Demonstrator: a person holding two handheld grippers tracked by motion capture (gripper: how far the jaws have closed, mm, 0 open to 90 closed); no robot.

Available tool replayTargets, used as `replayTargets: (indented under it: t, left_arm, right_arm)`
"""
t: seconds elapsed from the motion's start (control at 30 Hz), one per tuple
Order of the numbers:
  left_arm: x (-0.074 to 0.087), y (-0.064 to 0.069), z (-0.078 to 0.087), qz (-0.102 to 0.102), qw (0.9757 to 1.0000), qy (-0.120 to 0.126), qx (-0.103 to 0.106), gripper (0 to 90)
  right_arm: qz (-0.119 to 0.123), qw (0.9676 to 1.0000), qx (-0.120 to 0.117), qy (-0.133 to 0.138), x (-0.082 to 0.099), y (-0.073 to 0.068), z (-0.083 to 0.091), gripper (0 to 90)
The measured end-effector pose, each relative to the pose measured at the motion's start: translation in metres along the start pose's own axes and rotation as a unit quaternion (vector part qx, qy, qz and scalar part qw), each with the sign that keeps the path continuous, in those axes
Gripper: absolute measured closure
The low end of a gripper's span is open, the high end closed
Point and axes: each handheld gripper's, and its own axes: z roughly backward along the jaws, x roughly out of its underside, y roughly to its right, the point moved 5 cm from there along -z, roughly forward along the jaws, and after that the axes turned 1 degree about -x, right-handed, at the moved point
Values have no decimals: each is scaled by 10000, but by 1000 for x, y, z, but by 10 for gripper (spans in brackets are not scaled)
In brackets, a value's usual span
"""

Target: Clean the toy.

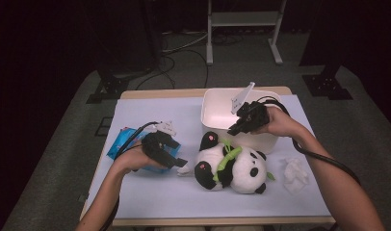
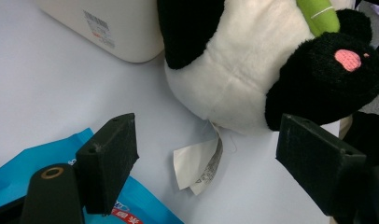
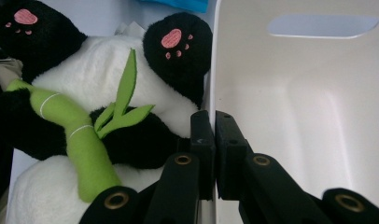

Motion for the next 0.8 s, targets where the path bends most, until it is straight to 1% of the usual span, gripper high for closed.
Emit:
replayTargets:
  t: [0.13,0.2,0.27,0.4,0.47,0.5,0.57,0.6,0.67,0.7,0.73,0.77,0.8]
  left_arm:
    - [1,0,1,9,10000,3,-7,197]
    - [2,0,1,13,10000,17,-2,197]
    - [2,-1,1,-12,10000,-16,-24,195]
    - [3,-2,0,10,10000,-12,-26,192]
    - [3,-2,0,-2,10000,-19,-40,191]
    - [3,-2,-1,-8,10000,-15,-52,190]
    - [3,-2,0,-59,10000,5,-60,186]
    - [4,-2,-1,-67,9999,46,-68,186]
    - [4,-2,-1,-77,9999,40,-61,180]
    - [5,-2,-2,-93,9999,25,-77,175]
    - [4,-2,-2,-92,9999,34,-86,175]
    - [4,-2,-2,-100,9999,47,-88,174]
    - [4,-2,-2,-107,9999,65,-80,174]
  right_arm:
    - [20,10000,3,18,-1,-2,-1,865]
    - [-34,10000,-26,55,0,-1,-1,866]
    - [-35,10000,-23,72,0,-2,-1,866]
    - [-57,9999,-25,103,0,-3,-1,864]
    - [-40,10000,19,61,0,-3,-1,864]
    - [-46,10000,38,26,0,-3,-1,854]
    - [-142,9999,-31,39,0,-2,1,839]
    - [-104,9999,6,57,1,-3,2,837]
    - [-143,9998,39,90,3,-4,5,787]
    - [-158,9998,107,94,4,-3,6,775]
    - [-212,9997,93,119,5,-4,8,775]
    - [-214,9996,99,165,5,-5,11,771]
    - [-282,9993,89,239,6,-7,15,738]
